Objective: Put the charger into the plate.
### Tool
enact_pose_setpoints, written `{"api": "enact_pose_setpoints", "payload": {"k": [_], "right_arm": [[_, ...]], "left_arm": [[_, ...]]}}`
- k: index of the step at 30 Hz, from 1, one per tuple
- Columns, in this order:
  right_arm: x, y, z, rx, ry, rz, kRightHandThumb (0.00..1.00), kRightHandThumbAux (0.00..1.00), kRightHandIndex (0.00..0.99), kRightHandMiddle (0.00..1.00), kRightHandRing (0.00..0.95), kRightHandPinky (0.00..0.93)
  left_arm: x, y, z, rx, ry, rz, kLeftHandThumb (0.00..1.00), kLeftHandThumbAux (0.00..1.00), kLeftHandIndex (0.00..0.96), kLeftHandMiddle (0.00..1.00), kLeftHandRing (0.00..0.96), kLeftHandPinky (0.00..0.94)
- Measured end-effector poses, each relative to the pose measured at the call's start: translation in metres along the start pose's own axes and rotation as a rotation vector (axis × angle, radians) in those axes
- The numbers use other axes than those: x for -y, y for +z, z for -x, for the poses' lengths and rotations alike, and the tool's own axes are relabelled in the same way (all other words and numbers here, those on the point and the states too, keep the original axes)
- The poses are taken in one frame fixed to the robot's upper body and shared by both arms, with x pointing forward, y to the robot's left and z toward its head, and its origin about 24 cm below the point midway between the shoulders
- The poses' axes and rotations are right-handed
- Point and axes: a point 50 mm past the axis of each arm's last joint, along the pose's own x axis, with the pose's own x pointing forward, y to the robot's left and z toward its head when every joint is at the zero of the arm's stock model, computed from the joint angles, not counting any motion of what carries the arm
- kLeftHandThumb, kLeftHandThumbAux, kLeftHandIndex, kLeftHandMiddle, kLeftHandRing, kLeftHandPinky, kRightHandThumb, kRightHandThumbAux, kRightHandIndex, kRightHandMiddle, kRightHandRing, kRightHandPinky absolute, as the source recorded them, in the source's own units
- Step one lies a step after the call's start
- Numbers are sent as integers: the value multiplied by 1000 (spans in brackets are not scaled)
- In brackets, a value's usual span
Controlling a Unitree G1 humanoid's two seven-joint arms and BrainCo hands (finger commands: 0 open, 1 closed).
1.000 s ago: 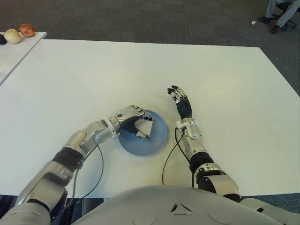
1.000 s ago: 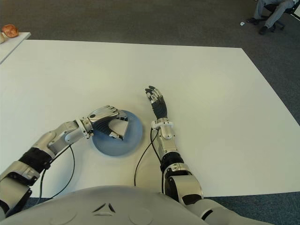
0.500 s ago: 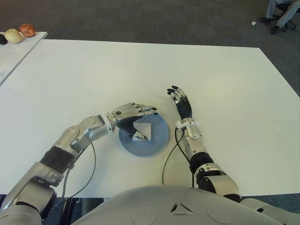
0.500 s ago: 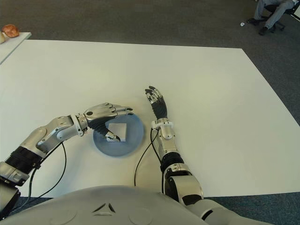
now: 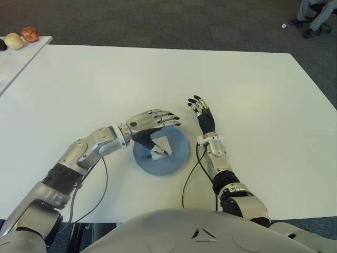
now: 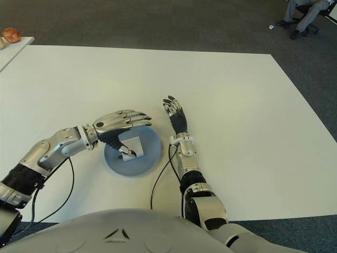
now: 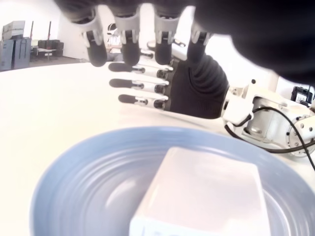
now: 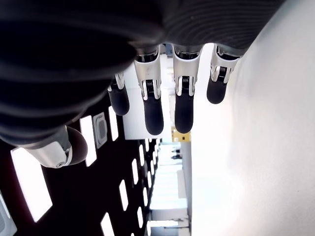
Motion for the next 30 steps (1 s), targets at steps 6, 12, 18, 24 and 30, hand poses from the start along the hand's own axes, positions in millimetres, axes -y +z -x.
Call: {"api": "enact_pose_setpoints", "payload": {"k": [6,12,18,24,30], "right_arm": [[0,0,0,5,1,1,0,432,128,238,214,119],[0,0,0,9,-1,1,0,443,151,247,213,90],[0,0,1,9,-8,0,0,465,161,251,209,96],[0,0,0,8,2,-4,0,465,156,252,205,108],[-1,1,-1,14,12,-3,0,456,160,261,204,111]], "left_arm": [[-5,1,2,-6,28,-1,136,234,0,0,0,0],[-11,5,3,-3,56,4,156,248,0,0,0,0],[-27,-5,5,-37,126,58,164,295,0,0,0,0],[-50,-30,10,-87,263,185,142,405,0,12,3,8],[-56,-60,21,-176,420,415,110,551,41,61,34,17]]}}
